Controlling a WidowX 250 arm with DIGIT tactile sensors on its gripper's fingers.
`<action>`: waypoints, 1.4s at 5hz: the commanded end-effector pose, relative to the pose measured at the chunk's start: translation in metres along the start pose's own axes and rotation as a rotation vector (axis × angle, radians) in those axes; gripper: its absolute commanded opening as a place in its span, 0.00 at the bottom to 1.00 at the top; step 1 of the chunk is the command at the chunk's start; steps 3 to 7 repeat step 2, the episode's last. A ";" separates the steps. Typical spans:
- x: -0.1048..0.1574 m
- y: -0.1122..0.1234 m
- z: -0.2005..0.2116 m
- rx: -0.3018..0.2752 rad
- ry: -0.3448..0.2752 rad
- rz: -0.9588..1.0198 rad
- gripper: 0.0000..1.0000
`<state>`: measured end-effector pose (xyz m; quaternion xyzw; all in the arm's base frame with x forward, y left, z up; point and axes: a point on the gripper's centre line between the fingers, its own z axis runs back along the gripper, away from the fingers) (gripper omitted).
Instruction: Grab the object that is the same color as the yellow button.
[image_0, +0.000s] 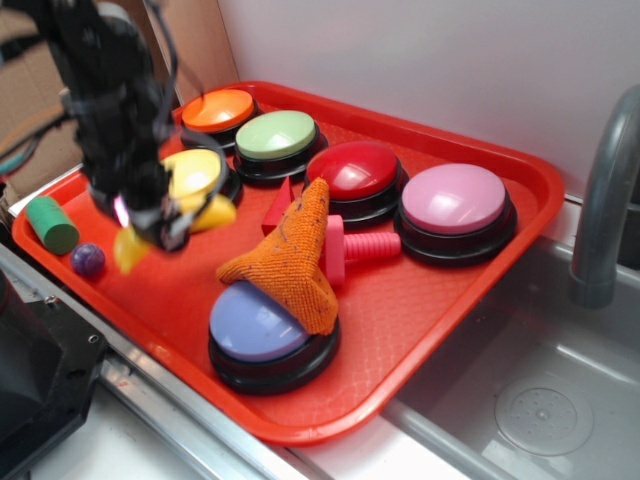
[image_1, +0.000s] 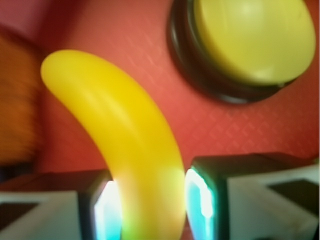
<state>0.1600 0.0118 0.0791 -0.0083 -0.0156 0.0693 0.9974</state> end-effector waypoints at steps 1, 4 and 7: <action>0.016 -0.009 0.102 -0.003 -0.055 0.145 0.00; 0.012 -0.009 0.117 -0.018 -0.108 0.169 0.00; 0.012 -0.009 0.117 -0.018 -0.108 0.169 0.00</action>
